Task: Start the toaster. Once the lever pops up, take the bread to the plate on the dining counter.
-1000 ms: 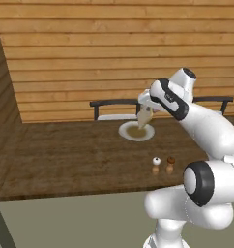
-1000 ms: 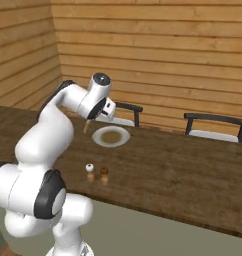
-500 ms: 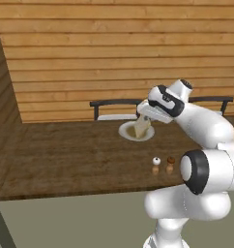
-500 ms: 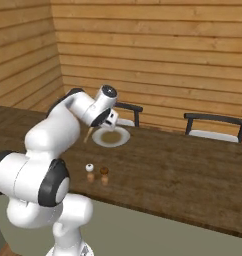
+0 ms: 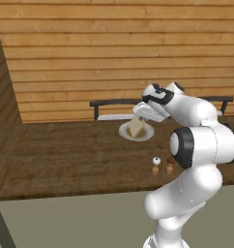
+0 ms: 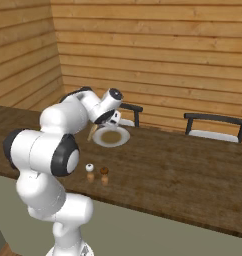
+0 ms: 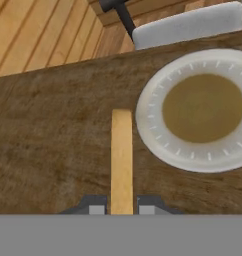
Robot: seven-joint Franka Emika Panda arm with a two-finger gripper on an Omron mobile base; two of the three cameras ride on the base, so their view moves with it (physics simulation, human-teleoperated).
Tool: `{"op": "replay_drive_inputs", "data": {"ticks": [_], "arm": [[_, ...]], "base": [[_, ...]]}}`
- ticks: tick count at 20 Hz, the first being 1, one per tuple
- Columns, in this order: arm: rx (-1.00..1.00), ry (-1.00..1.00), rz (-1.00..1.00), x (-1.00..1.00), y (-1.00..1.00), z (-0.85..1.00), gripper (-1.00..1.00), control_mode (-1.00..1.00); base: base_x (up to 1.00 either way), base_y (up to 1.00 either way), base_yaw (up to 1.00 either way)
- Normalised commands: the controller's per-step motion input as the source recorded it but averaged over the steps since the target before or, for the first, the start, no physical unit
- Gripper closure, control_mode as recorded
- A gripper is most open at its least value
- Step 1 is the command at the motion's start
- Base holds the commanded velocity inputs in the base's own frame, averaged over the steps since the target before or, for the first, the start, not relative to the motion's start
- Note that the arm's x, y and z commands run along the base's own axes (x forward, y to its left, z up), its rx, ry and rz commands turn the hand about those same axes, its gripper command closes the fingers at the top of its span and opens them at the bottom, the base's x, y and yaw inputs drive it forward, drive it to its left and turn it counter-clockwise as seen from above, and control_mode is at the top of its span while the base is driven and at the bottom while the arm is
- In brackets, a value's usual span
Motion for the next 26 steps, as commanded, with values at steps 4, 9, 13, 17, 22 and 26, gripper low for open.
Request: {"op": "replay_drive_inputs", "data": {"ticks": [4, 9, 13, 17, 22, 26], "arm": [[0.00, 0.04, 0.11, 0.35, 0.00, -0.11, 1.00, -1.00], [0.00, 0.09, 0.07, 0.27, 0.00, -0.33, 1.00, -1.00], [0.00, 0.10, 0.04, 0.06, 0.00, -0.42, 1.00, -1.00], [0.00, 0.01, 0.04, 0.16, 0.00, -0.09, 1.00, -1.00], [0.00, 0.00, 0.04, 0.13, -0.02, 0.00, 1.00, -1.00], [0.00, 0.00, 0.04, 0.17, -0.03, 0.00, 1.00, -1.00]], "base": [[0.00, 0.00, 0.00], [0.00, 0.00, 0.00], [0.00, 0.00, 0.00], [0.00, 0.00, 0.00], [0.00, 0.00, 0.00], [0.00, 0.00, 0.00]]}}
